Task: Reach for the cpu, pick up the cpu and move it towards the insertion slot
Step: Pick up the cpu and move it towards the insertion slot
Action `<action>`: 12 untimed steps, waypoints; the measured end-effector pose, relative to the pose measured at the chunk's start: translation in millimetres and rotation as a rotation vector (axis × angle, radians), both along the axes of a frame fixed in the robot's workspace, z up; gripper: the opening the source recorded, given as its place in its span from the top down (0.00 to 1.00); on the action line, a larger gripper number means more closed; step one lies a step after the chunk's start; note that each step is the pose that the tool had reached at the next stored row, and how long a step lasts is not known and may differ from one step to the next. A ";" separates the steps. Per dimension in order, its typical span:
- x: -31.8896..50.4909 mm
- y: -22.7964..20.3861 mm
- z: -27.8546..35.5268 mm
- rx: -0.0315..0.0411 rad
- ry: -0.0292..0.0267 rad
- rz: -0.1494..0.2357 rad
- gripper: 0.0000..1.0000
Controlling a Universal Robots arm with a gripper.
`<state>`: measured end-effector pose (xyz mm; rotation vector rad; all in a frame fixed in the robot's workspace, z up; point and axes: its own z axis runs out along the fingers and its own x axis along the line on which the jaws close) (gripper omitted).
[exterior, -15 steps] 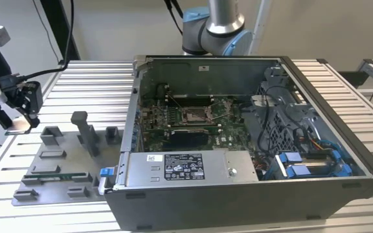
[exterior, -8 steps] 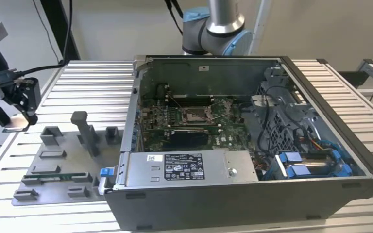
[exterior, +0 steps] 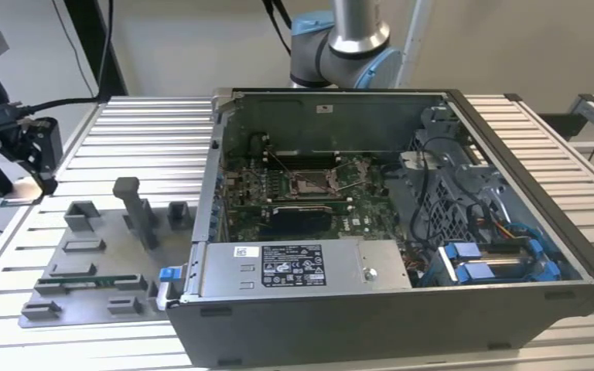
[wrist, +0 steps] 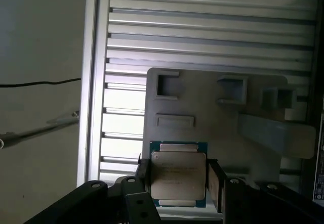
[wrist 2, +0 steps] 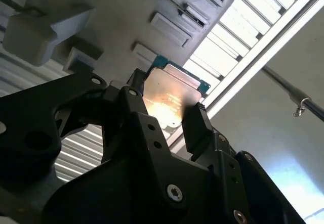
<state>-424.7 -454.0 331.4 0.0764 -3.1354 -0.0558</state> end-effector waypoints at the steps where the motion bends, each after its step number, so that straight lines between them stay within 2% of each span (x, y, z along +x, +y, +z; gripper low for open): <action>1: 0.0 0.0 1.5 -0.0001 0.0001 0.000 1.00; 12: 0.1 -0.1 17.4 -0.0001 0.0000 -0.001 1.00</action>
